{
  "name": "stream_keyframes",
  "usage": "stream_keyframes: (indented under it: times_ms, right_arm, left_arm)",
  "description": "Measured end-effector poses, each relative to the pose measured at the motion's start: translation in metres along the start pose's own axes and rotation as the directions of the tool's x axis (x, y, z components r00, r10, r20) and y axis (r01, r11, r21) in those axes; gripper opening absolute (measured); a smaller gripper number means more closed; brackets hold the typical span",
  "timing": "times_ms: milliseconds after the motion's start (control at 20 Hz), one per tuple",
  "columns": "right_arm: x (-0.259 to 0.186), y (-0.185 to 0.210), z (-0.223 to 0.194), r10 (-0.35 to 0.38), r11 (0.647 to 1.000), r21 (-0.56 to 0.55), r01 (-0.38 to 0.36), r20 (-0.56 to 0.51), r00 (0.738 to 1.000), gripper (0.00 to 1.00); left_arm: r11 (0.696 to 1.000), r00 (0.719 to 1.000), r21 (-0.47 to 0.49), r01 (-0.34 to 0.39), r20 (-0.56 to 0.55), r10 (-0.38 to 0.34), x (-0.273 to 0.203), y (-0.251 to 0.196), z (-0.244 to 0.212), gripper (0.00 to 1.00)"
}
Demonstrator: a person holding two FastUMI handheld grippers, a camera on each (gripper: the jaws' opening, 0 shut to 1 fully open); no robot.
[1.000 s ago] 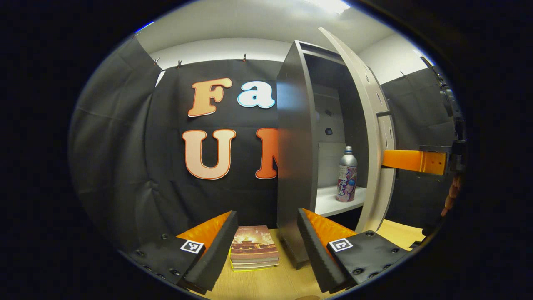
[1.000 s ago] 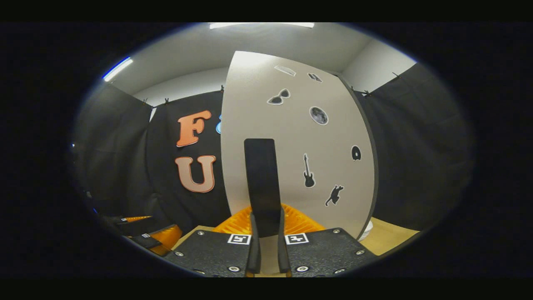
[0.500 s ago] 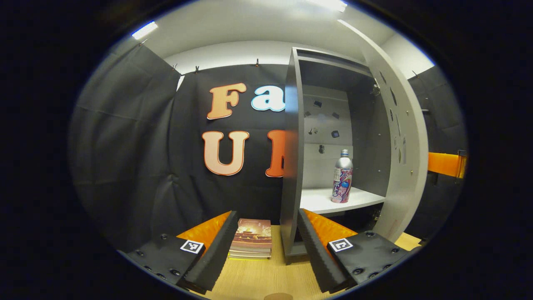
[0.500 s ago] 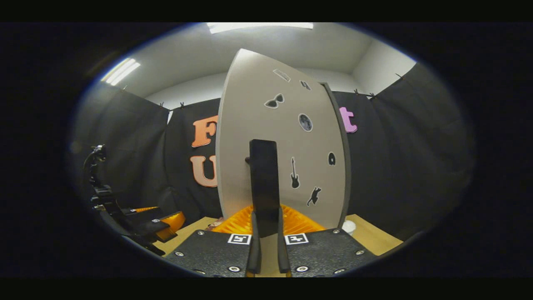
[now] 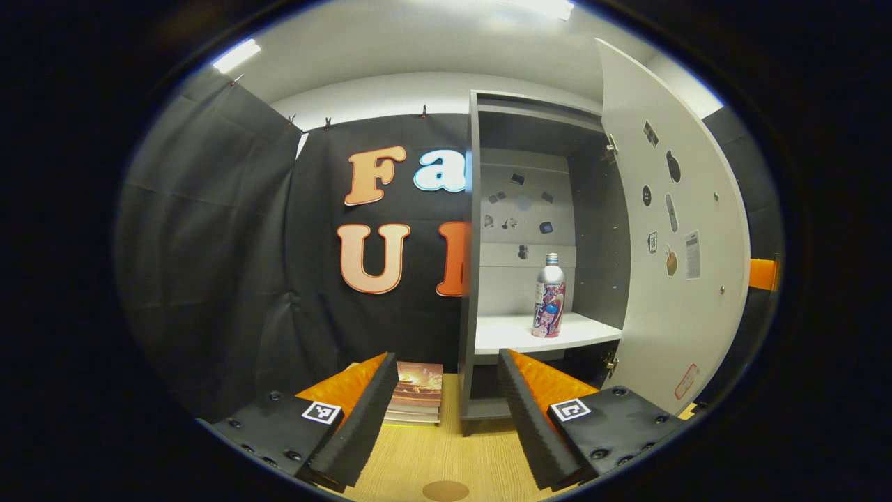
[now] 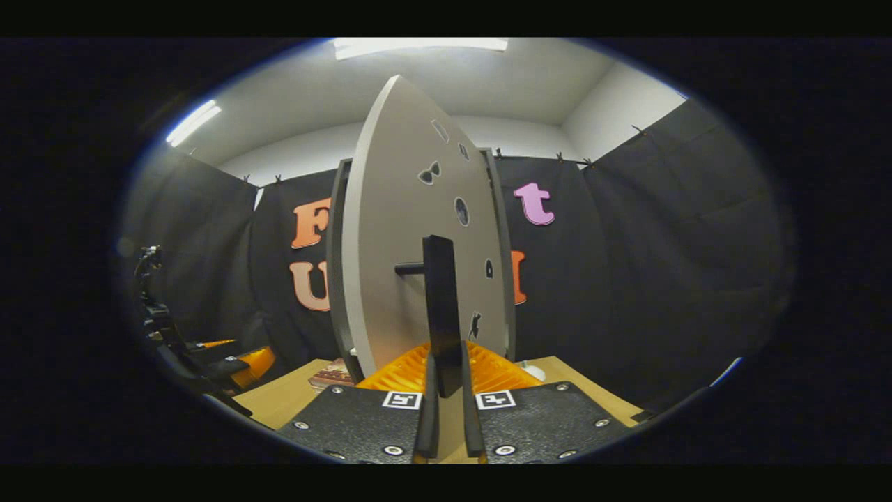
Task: Open the cabinet door with the right hand, grasp the bottle in the cabinet with the left hand and place it on the coaster, then close the cabinet door with the right hand.
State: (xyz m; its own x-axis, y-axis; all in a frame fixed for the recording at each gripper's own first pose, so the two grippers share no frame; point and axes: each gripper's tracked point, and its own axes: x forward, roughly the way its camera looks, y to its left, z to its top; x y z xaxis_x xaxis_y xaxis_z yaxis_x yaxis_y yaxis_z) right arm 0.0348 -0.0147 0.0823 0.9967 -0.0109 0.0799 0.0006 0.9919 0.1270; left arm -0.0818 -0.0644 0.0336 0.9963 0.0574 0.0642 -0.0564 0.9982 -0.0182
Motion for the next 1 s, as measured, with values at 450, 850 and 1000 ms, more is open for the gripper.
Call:
stream_keyframes:
  times_ms: [450, 850, 1000]
  right_arm:
    - [-0.003, -0.050, 0.007, -0.098, 0.992, -0.072, 0.101, 0.036, 0.995, 0.10]
    - [-0.001, -0.058, 0.007, -0.110, 0.994, -0.002, 0.110, 0.037, 0.993, 0.17]
    - [-0.004, -0.075, 0.010, -0.150, 0.986, -0.068, 0.153, 0.054, 0.987, 0.31]
  left_arm:
    - [0.998, 0.998, 0.001, 0.064, 0.007, -0.064, 0.020, -0.031, 0.002, 0.93]
    - [0.988, 0.988, 0.005, 0.152, 0.008, -0.152, 0.030, -0.072, 0.004, 0.93]
    - [0.985, 0.985, -0.013, 0.174, -0.003, -0.175, 0.031, -0.079, -0.001, 0.93]
